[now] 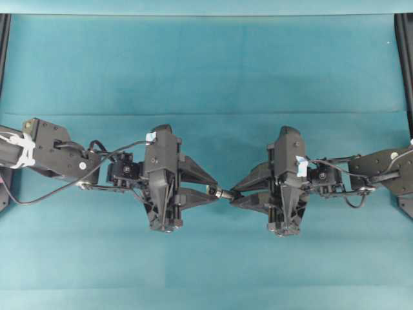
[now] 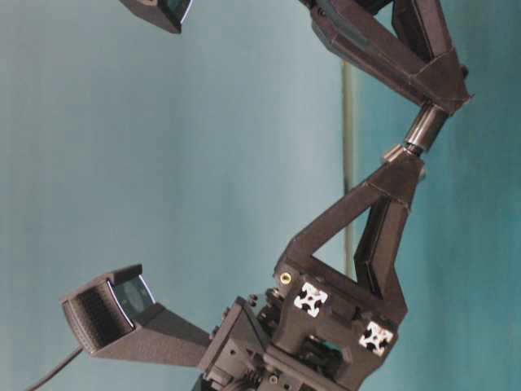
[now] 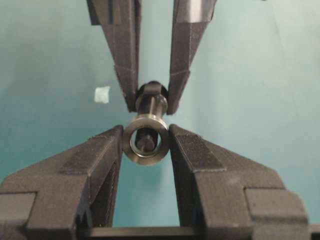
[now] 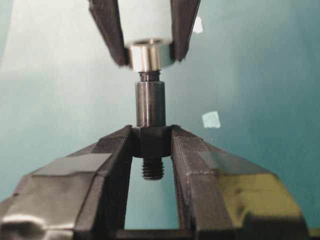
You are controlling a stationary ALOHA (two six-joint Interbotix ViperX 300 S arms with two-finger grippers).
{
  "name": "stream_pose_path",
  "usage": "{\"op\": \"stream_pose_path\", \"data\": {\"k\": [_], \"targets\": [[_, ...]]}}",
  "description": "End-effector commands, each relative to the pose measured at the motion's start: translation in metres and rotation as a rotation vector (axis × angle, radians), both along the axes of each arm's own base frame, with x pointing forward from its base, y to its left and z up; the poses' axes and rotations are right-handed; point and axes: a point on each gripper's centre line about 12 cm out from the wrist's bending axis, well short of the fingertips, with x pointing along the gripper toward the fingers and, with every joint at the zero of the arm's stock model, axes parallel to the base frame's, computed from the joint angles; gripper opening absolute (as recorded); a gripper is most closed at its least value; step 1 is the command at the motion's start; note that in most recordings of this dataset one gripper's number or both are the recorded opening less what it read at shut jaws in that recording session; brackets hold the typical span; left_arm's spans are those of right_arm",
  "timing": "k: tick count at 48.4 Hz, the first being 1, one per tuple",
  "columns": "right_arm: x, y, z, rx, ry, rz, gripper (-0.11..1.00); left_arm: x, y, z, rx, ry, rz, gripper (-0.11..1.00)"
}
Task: Insert the washer onto the shaft with both hands.
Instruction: 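Push the washer onto the shaft's threaded end with the left gripper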
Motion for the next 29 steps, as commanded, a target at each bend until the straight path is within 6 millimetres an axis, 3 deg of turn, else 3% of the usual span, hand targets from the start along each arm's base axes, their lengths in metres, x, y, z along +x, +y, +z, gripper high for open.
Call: {"op": "stream_pose_path", "data": {"k": [1, 29], "targets": [[0.0076, 0.0, 0.009, 0.004, -0.04, -0.003, 0.0, 0.0065, -0.0012, 0.0084, -0.002, -0.034, -0.003, 0.35], [0.0139, 0.0007, 0.0093, 0.002, -0.044, -0.001, 0.0, 0.0093, -0.0052, 0.0029, -0.001, -0.018, -0.012, 0.35]]}}
